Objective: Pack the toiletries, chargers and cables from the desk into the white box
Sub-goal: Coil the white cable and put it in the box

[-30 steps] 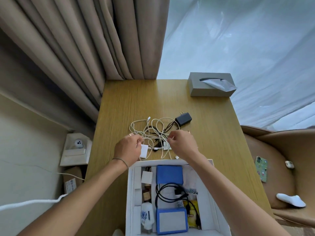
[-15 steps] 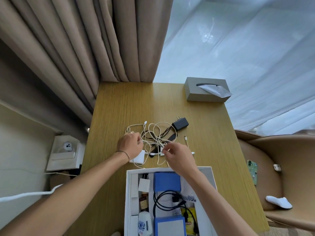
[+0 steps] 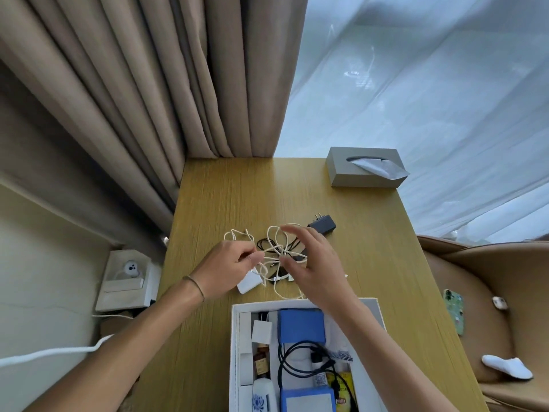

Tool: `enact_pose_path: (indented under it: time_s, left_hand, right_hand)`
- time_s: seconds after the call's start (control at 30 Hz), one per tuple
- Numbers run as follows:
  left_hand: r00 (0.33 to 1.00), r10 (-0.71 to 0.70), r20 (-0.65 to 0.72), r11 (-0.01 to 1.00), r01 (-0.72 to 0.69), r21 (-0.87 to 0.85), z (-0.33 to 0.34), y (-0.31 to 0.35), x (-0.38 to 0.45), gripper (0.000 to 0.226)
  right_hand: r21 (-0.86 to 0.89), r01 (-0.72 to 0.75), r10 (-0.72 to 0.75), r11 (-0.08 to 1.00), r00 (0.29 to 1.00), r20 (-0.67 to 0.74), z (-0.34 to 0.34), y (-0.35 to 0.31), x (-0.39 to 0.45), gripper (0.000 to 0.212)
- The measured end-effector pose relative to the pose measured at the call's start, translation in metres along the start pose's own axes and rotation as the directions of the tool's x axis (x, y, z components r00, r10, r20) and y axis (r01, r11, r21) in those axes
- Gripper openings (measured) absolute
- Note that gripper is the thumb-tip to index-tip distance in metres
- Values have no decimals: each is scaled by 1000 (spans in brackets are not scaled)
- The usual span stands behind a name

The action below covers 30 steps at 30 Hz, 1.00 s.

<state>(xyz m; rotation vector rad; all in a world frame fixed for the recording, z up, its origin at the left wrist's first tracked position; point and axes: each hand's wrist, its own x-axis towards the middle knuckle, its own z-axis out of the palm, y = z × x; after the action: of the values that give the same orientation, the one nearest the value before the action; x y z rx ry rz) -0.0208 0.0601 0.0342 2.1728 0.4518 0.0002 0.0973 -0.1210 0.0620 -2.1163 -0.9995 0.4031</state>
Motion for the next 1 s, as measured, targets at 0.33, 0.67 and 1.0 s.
enact_pose_path:
  time_s: [0.33, 0.67, 1.0]
  left_hand:
    - [987, -43, -153, 746, -70, -662, -26, 77, -14, 45]
    - [959, -73, -274, 287, -243, -927, -39, 132, -9, 30]
    - [868, -248, -429, 434, -297, -851, -59, 142, -19, 34]
  right_hand:
    - [490, -121, 39, 863, 984, 173, 23, -23, 6, 30]
    - [691, -138, -93, 710, 953, 287, -6, -48, -7, 43]
    - [616, -153, -100, 773, 929, 356, -45, 8, -34, 26]
